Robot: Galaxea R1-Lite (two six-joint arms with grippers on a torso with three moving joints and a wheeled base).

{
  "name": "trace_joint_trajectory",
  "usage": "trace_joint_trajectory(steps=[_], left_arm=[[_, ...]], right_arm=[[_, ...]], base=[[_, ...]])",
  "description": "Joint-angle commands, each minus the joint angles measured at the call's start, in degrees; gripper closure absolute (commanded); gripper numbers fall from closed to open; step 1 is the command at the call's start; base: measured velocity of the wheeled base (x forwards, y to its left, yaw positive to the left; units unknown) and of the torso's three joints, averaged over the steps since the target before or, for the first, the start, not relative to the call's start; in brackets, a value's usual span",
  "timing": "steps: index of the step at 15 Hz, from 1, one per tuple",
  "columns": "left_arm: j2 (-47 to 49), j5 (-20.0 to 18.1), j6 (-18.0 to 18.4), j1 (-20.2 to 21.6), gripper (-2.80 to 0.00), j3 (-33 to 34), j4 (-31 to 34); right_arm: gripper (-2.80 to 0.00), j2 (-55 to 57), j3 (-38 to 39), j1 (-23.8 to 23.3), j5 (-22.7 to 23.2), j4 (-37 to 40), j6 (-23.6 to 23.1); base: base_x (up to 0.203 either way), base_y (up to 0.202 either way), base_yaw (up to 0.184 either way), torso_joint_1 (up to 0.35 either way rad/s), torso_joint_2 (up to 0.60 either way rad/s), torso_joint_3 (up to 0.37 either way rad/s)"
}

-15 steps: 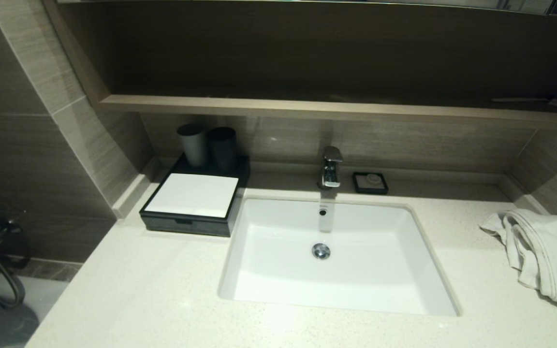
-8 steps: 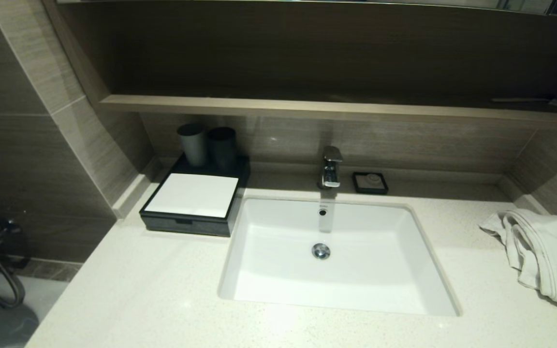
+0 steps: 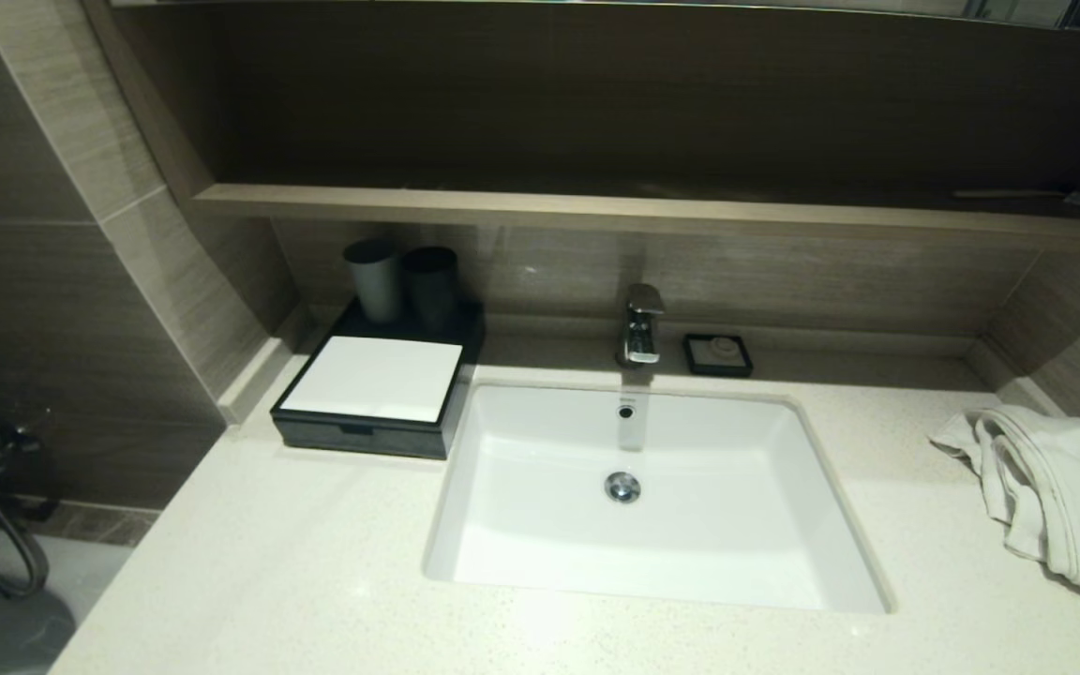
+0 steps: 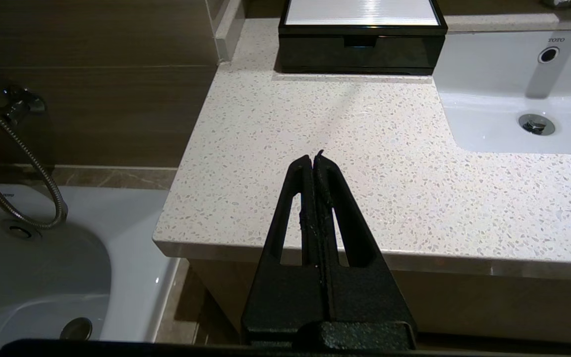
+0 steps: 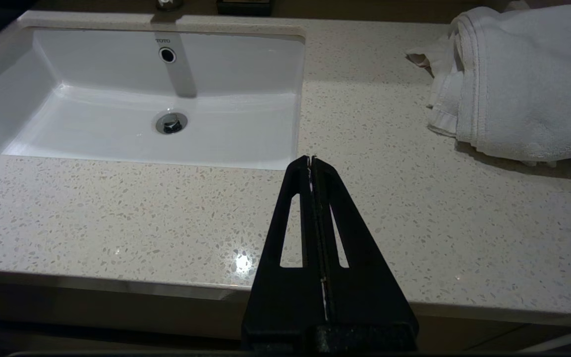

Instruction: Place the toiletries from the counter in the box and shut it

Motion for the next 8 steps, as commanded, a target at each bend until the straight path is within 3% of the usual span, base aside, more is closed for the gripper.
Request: trace_joint_trajectory(steps=[1, 8], left_arm=[[0.1, 0.0, -0.1, 0.0, 0.00, 0.0, 0.0], [0.1, 0.2, -0.8, 0.0, 0.00, 0.0, 0.1]], right_arm=[[0.00, 0.0, 0.0, 0.0, 0.0, 0.0, 0.0], [0.00, 0.0, 0.0, 0.0, 0.0, 0.0, 0.0]], base=[[0.000, 0.000, 0.000, 0.000, 0.00, 0.000], [0.000, 0.000, 0.000, 0.000, 0.00, 0.000]])
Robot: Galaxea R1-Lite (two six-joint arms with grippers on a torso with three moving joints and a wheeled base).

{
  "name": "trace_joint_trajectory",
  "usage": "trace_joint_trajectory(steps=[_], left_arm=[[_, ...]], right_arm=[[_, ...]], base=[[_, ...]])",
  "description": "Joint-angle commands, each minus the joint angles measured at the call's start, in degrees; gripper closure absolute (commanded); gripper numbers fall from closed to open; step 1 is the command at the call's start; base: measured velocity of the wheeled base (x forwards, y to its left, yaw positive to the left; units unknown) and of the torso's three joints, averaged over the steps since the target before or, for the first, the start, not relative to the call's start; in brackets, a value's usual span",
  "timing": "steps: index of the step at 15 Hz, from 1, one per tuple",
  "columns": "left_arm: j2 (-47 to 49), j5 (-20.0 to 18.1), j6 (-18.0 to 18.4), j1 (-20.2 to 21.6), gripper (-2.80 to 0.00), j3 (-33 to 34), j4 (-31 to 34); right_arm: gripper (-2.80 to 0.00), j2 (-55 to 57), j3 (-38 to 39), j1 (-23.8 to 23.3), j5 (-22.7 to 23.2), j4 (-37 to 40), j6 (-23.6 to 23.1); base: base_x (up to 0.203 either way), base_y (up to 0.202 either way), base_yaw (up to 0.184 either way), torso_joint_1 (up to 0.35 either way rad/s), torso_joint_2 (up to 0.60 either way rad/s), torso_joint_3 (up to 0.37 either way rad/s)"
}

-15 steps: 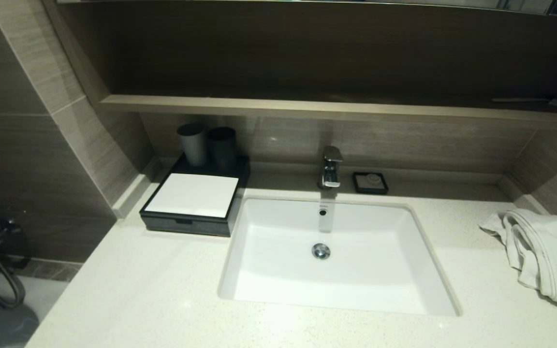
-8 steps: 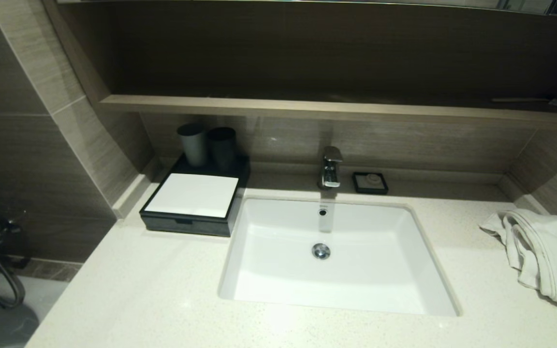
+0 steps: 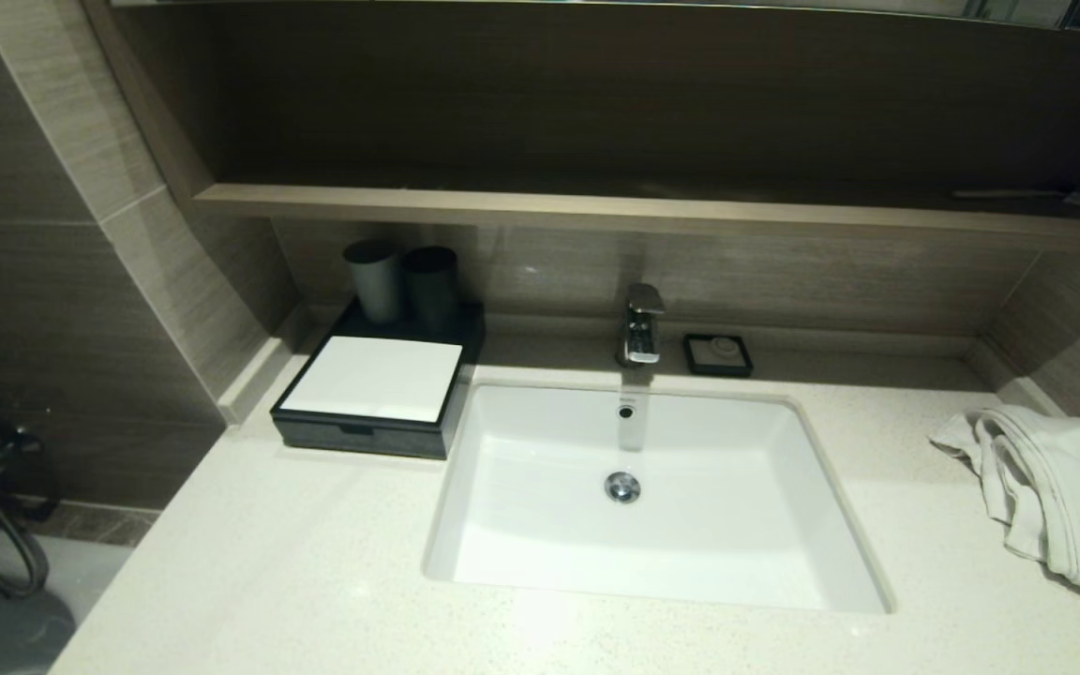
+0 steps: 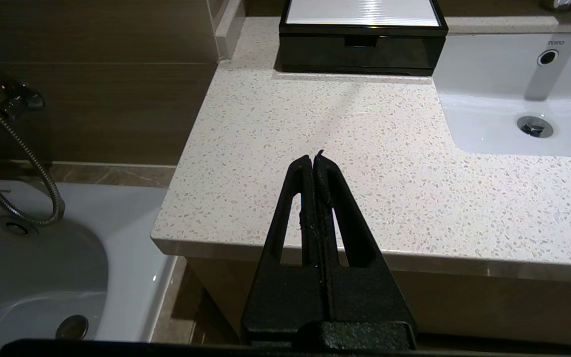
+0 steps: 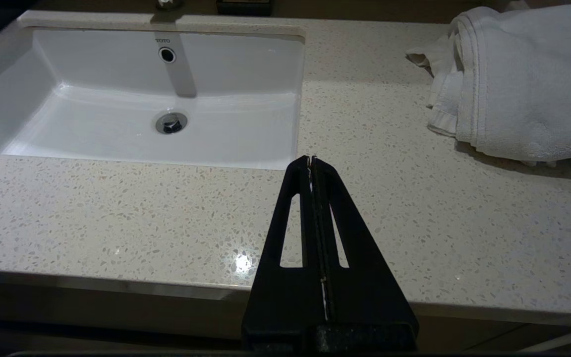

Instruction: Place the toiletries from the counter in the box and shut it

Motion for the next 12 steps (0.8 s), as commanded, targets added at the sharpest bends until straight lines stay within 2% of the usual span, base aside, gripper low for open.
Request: trace_joint_trajectory(steps=[1, 12], left_arm=[[0.1, 0.0, 0.0, 0.0, 0.00, 0.0, 0.0], [0.1, 0.0, 0.0, 0.0, 0.00, 0.0, 0.0]], right_arm=[[0.00, 0.0, 0.0, 0.0, 0.0, 0.0, 0.0], [0.00, 0.0, 0.0, 0.0, 0.0, 0.0, -0.3]], base=[[0.000, 0.000, 0.000, 0.000, 0.00, 0.000], [0.000, 0.000, 0.000, 0.000, 0.00, 0.000]])
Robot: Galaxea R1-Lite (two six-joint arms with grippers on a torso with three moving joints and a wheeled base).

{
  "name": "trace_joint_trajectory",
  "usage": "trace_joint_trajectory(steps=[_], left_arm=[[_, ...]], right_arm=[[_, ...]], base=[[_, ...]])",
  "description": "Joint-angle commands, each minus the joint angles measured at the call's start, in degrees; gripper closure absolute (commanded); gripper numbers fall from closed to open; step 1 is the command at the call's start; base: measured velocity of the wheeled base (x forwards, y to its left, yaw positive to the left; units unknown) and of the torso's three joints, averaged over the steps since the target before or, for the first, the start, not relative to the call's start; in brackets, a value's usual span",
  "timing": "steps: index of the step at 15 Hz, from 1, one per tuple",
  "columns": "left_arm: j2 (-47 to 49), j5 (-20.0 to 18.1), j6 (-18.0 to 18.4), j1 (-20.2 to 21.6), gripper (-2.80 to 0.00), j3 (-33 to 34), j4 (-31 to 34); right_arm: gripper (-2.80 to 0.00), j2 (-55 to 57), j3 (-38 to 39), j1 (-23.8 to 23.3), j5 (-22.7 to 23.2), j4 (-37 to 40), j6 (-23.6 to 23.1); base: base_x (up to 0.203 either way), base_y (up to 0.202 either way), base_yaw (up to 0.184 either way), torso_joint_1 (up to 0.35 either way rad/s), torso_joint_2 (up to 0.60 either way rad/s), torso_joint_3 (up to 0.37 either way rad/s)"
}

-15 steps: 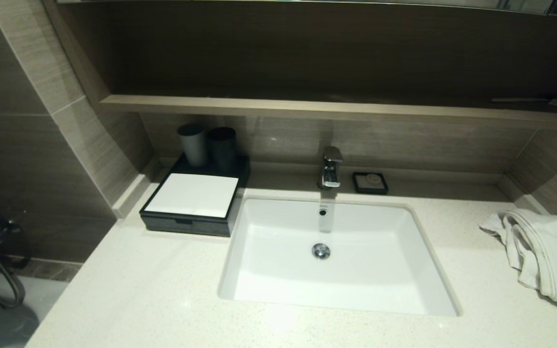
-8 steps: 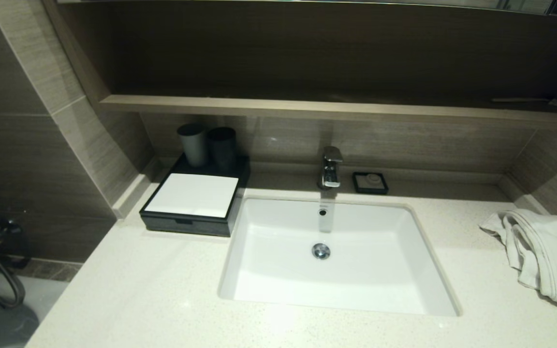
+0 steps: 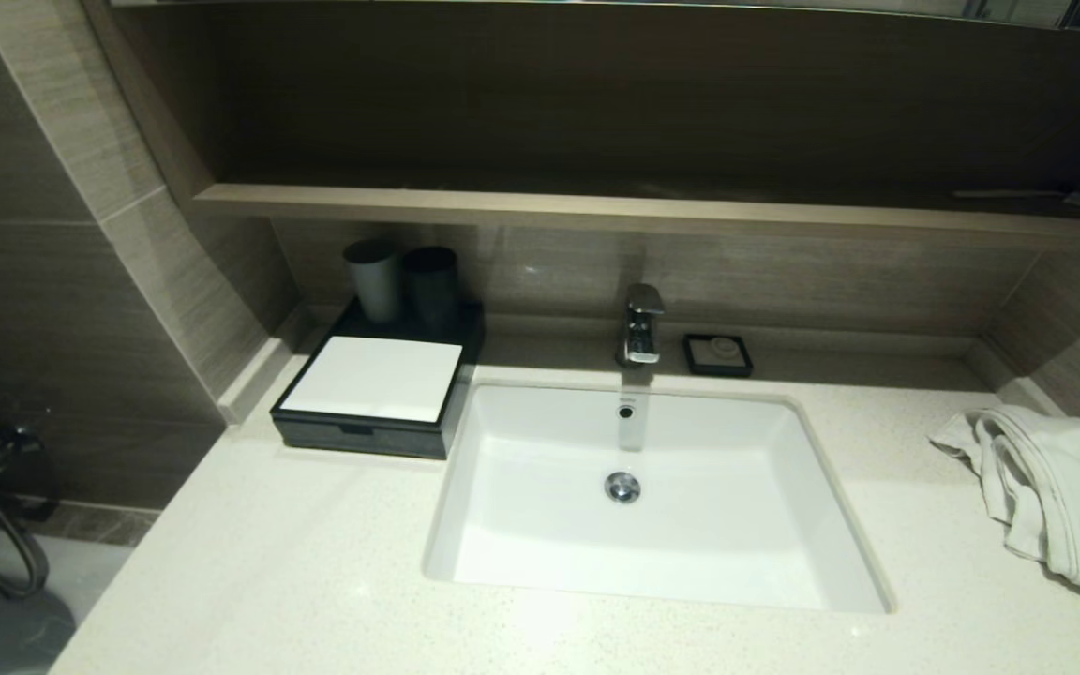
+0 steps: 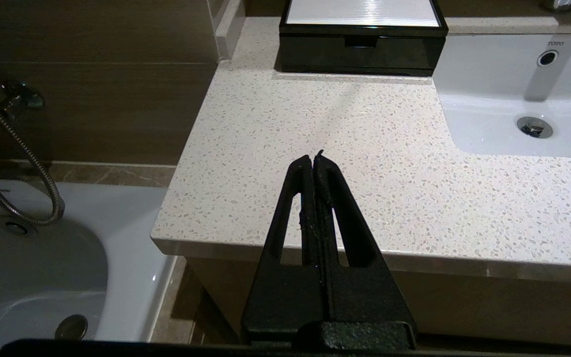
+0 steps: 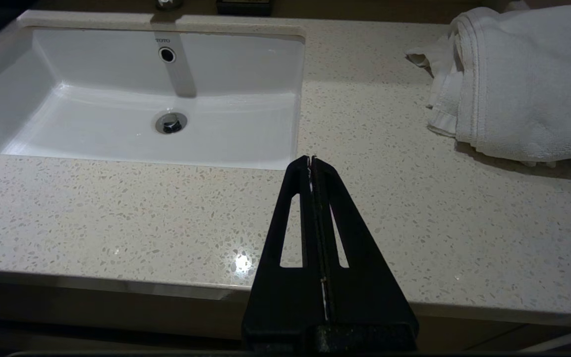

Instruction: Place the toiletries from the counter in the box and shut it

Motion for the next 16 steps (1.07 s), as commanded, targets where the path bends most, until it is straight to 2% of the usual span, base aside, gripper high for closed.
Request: trace_joint_trajectory(steps=[1, 16], left_arm=[[0.1, 0.0, 0.0, 0.0, 0.00, 0.0, 0.0], [0.1, 0.0, 0.0, 0.0, 0.00, 0.0, 0.0]], right_arm=[[0.00, 0.0, 0.0, 0.0, 0.0, 0.0, 0.0], [0.00, 0.0, 0.0, 0.0, 0.0, 0.0, 0.1]], base=[[0.000, 0.000, 0.000, 0.000, 0.00, 0.000], [0.000, 0.000, 0.000, 0.000, 0.00, 0.000]])
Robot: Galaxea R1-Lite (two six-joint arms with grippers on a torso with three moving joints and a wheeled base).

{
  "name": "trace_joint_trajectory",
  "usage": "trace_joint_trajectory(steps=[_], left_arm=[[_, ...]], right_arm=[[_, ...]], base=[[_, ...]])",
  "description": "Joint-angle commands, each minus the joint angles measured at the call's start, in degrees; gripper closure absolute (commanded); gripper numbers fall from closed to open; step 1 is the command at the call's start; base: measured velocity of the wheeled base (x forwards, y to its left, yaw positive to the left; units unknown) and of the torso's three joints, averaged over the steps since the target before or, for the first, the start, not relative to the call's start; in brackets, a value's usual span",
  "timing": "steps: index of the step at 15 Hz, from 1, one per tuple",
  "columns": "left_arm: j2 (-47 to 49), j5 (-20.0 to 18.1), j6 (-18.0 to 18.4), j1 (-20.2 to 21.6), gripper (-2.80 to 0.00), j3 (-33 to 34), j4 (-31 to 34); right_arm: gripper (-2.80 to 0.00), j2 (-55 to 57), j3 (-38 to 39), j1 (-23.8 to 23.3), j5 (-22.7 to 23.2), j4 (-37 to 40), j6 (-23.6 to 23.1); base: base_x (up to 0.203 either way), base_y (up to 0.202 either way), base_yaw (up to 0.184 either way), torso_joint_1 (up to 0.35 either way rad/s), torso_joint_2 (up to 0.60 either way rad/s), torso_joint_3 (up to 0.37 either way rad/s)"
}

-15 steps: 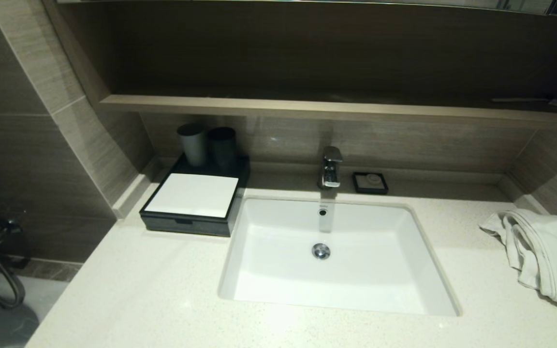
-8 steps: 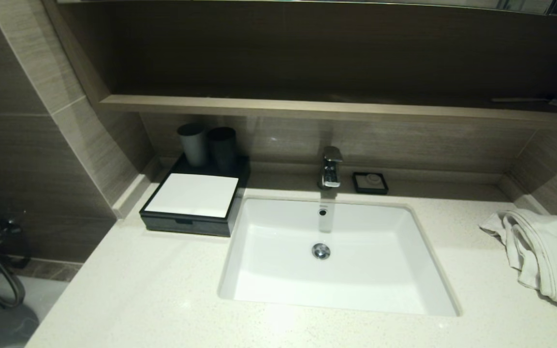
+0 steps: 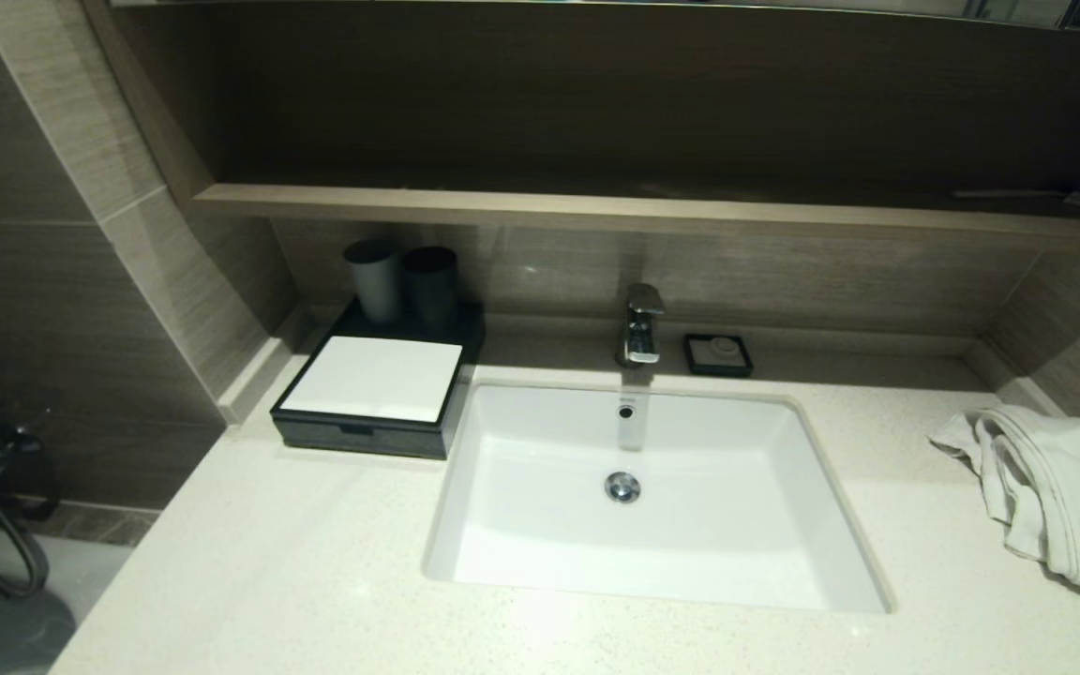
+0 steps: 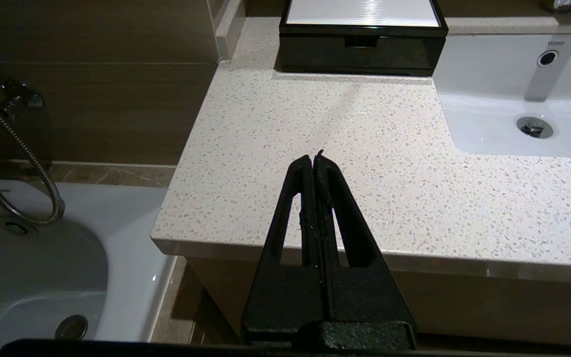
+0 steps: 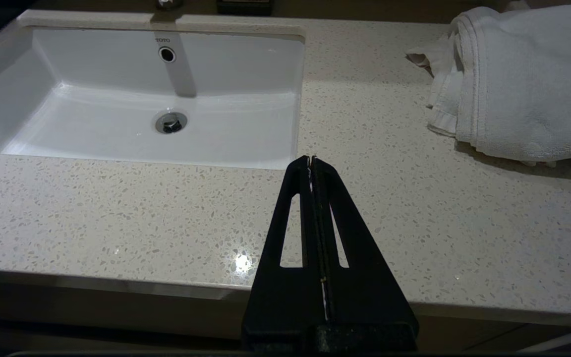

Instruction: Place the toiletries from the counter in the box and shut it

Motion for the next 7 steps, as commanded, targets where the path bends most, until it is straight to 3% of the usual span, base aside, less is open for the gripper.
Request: trace_joint_trajectory(steps=[1, 7], left_arm=[[0.1, 0.0, 0.0, 0.0, 0.00, 0.0, 0.0], [0.1, 0.0, 0.0, 0.0, 0.00, 0.0, 0.0]], right_arm=[[0.00, 0.0, 0.0, 0.0, 0.0, 0.1, 0.0], [0.00, 0.0, 0.0, 0.0, 0.0, 0.0, 0.0]], base=[[0.000, 0.000, 0.000, 0.000, 0.00, 0.000], [0.000, 0.000, 0.000, 0.000, 0.00, 0.000]])
